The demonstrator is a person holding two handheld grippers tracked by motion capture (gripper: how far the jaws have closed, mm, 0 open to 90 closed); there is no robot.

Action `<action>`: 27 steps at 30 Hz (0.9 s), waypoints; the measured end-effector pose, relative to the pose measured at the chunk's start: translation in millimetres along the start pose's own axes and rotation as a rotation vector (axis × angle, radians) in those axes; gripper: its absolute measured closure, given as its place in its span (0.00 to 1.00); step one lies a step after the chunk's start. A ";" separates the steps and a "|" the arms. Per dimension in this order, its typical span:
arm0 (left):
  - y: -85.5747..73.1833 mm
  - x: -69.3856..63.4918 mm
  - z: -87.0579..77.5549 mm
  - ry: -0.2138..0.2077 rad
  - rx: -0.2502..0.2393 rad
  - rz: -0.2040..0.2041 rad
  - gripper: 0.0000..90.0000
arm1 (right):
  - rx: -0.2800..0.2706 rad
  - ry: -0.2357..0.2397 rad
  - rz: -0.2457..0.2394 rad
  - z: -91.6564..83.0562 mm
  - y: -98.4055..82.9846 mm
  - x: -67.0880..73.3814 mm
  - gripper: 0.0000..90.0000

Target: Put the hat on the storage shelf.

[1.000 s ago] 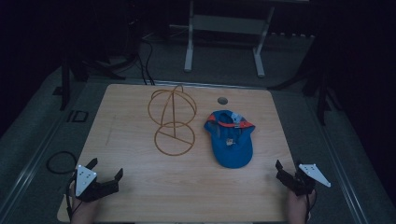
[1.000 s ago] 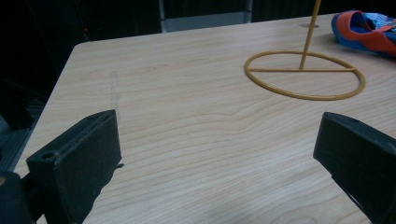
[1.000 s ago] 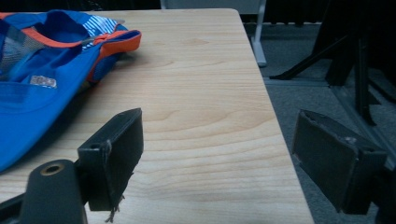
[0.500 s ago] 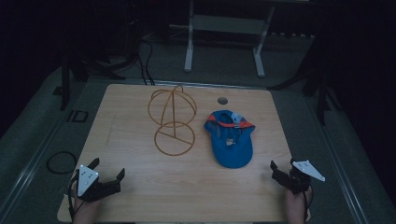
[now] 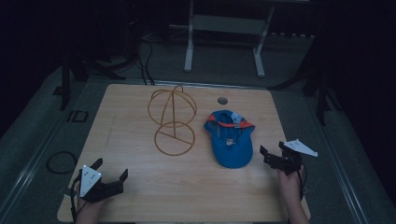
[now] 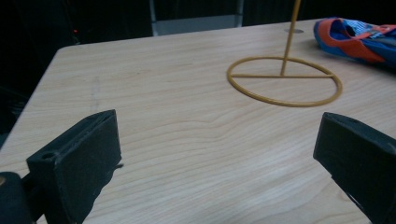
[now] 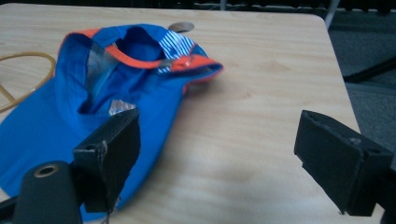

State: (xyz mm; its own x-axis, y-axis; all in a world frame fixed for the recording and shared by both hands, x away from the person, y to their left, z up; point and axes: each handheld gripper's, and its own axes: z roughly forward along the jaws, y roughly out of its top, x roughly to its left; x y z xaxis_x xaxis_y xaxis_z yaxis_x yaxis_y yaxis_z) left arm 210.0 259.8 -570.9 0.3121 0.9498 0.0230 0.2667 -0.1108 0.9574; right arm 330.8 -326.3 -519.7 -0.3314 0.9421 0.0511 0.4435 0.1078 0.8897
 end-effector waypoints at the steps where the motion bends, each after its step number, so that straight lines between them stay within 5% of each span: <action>1: 0.1 -0.9 0.3 -0.006 0.006 0.003 0.01 | 0.005 0.010 -0.007 2.9 3.6 1.2 0.16; 5: 0.4 -5.4 2.7 -0.029 0.041 0.019 0.01 | 0.018 0.040 -0.020 13.6 17.6 6.1 0.16; 14: 3.8 -11.3 3.3 -0.132 0.061 -0.030 0.01 | 0.031 0.098 -0.005 38.7 46.5 12.9 0.16; 27: 3.6 -18.7 5.4 -0.151 0.083 0.025 0.01 | 0.093 0.147 -0.071 95.1 80.0 34.9 0.23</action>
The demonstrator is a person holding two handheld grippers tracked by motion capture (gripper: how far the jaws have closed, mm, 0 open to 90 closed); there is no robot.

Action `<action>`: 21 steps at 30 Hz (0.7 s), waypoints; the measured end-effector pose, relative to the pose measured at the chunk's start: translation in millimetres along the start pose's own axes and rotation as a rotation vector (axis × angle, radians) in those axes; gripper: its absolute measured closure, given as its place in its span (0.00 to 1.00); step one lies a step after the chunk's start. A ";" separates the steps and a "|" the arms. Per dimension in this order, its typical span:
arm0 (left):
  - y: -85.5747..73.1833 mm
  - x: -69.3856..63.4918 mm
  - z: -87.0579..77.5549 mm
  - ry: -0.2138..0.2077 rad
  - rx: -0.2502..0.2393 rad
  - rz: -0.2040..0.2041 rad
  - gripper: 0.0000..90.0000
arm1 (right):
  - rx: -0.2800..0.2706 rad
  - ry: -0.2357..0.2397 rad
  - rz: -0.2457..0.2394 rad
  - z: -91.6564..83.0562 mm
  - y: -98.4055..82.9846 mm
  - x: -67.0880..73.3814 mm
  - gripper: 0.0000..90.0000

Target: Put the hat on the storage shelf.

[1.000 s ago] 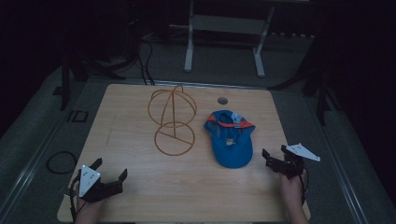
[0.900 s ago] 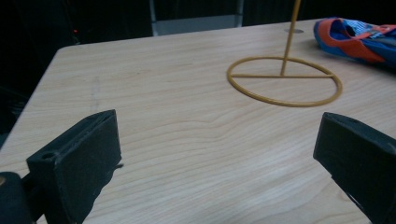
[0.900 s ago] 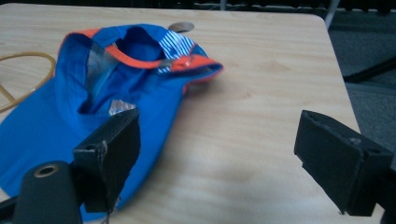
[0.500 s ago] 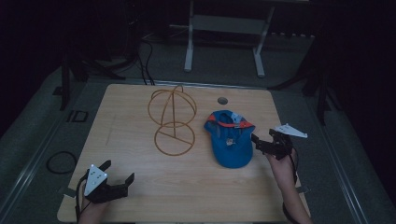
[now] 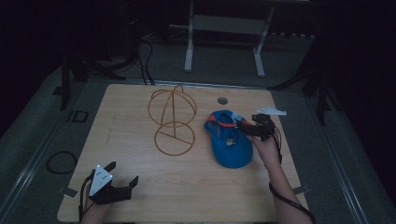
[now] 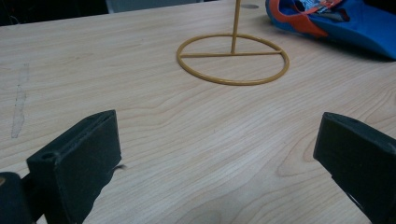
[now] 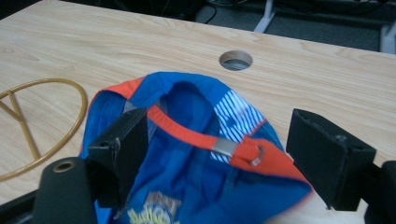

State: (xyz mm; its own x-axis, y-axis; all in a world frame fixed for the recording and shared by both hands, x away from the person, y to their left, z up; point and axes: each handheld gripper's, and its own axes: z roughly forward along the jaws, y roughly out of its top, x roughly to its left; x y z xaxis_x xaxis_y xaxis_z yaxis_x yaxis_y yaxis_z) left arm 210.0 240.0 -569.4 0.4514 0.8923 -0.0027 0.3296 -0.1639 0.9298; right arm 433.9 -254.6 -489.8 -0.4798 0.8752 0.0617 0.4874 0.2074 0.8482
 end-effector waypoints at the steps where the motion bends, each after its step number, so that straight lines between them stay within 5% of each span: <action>1: 0.0 0.0 0.0 0.000 0.000 0.000 0.01 | 0.000 0.000 0.000 0.0 0.0 0.0 0.23; 11: -0.2 1.4 0.9 0.027 0.008 -0.007 0.01 | 0.067 -0.011 0.007 43.1 14.6 -1.1 0.24; 21: -0.2 3.1 0.1 0.044 -0.001 -0.017 0.01 | 0.176 -0.080 0.000 83.1 8.6 -3.4 0.27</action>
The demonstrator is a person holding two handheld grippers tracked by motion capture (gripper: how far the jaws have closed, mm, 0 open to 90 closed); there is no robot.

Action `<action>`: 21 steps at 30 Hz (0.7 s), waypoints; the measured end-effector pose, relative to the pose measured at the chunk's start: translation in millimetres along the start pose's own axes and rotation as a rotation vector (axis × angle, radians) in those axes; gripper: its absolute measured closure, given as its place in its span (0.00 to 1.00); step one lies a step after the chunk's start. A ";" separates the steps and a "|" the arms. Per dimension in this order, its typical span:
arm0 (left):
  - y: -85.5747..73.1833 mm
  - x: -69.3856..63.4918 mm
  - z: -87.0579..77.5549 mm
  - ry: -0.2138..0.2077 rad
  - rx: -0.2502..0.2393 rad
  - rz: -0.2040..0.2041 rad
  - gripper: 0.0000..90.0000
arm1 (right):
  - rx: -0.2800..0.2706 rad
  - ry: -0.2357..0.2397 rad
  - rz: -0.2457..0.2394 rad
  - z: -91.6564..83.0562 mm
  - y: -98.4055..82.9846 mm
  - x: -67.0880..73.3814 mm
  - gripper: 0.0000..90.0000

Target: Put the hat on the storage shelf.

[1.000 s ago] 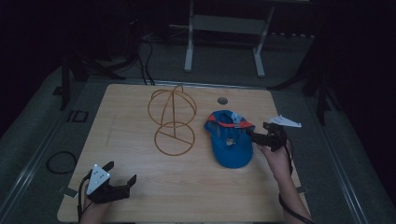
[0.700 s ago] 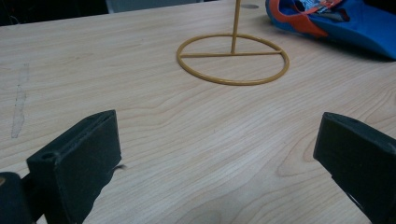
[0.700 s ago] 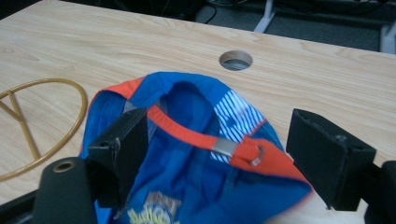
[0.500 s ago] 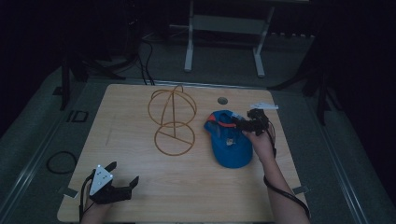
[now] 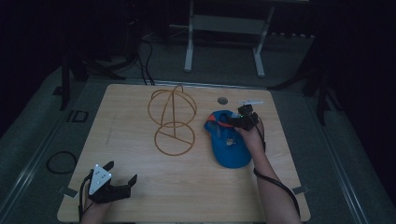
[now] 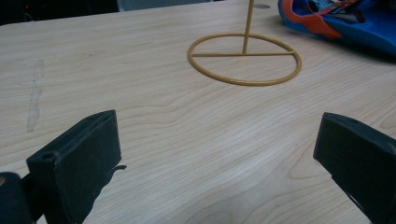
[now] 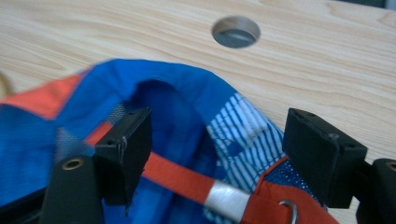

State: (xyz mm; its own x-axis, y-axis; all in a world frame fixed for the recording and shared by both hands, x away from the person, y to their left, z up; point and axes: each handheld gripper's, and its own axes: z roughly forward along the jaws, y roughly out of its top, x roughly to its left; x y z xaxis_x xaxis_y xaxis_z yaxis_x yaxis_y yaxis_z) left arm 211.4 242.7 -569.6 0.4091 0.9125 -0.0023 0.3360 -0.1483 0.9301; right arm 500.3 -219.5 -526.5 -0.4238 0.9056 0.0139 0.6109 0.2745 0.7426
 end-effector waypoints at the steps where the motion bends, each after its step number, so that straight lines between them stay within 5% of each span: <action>1: -0.1 0.1 0.1 0.002 -0.001 -0.001 0.01 | 0.007 0.000 0.001 3.3 0.2 -0.2 0.27; 12: -0.8 0.8 1.4 -0.012 0.012 -0.010 0.01 | 0.112 -0.007 0.011 24.8 -1.4 -0.2 0.27; 16: -0.8 0.9 1.4 -0.014 0.016 -0.009 0.01 | 0.176 -0.009 -0.045 32.0 -4.7 4.6 0.27; 21: -0.7 0.9 1.5 -0.017 0.017 -0.016 0.01 | 0.163 0.006 -0.047 30.6 -5.9 6.7 0.38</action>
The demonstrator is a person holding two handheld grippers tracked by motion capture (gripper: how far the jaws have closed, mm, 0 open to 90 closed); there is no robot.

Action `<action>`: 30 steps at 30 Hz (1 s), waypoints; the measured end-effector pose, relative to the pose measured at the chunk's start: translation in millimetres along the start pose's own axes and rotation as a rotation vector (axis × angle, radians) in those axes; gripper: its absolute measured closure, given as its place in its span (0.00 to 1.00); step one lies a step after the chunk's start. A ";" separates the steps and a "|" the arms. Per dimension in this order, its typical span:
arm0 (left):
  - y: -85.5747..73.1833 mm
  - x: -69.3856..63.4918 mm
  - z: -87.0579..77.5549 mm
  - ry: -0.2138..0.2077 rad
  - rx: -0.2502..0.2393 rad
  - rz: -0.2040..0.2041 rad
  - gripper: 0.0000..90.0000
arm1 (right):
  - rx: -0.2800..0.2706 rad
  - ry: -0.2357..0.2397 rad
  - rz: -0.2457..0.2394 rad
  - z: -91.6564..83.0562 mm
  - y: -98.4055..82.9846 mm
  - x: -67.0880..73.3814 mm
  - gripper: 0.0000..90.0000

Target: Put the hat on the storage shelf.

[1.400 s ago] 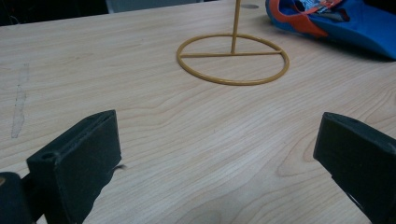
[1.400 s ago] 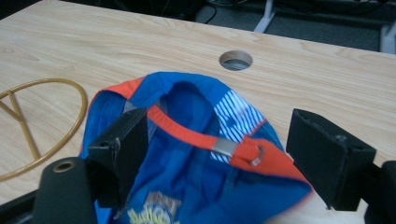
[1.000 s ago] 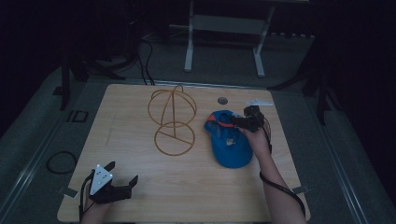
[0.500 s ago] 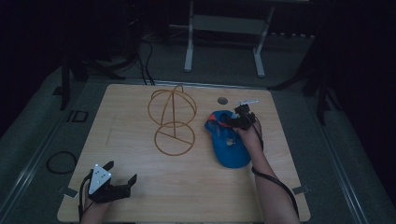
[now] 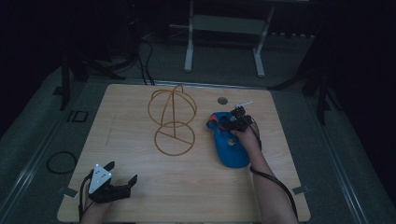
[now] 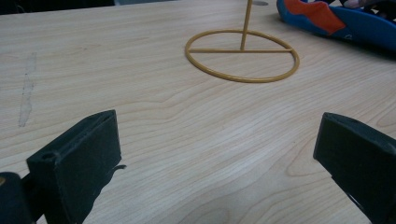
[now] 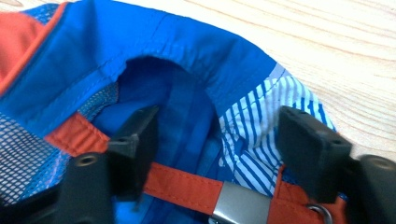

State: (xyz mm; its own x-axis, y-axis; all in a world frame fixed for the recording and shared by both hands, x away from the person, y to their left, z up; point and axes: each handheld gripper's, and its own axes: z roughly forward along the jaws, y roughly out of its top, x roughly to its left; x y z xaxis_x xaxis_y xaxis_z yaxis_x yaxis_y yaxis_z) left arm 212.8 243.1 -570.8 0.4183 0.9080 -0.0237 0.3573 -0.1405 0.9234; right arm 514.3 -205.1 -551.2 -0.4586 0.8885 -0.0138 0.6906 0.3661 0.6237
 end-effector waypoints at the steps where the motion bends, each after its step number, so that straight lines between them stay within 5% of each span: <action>1: 0.0 -0.1 0.0 -0.001 0.000 -0.001 0.01 | -0.002 0.000 0.000 -0.8 -0.1 -0.1 0.44; 8: -0.1 -1.1 0.7 0.000 0.007 -0.001 0.01 | -0.011 0.014 -0.030 -4.4 -1.0 4.3 0.80; 13: 1.0 -1.7 1.3 0.012 0.036 0.017 0.01 | -0.017 0.014 -0.058 -4.6 -1.7 7.8 0.94; 21: 3.7 1.6 -3.4 -0.020 0.044 -0.012 0.01 | -0.056 -0.009 -0.057 -16.9 -2.8 10.0 0.97; 30: 5.6 -0.6 -5.0 -0.024 0.033 -0.017 0.01 | -0.192 0.013 -0.053 -62.2 -2.1 13.4 0.98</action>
State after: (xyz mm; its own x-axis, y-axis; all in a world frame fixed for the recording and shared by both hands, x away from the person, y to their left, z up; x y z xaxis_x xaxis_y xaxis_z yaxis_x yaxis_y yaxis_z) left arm 210.4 243.7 -563.7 0.4319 0.9006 -0.0492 0.3914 -0.1381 0.9098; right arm 471.9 -211.2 -504.1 -0.4996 0.8653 -0.0419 0.5465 0.3523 0.7597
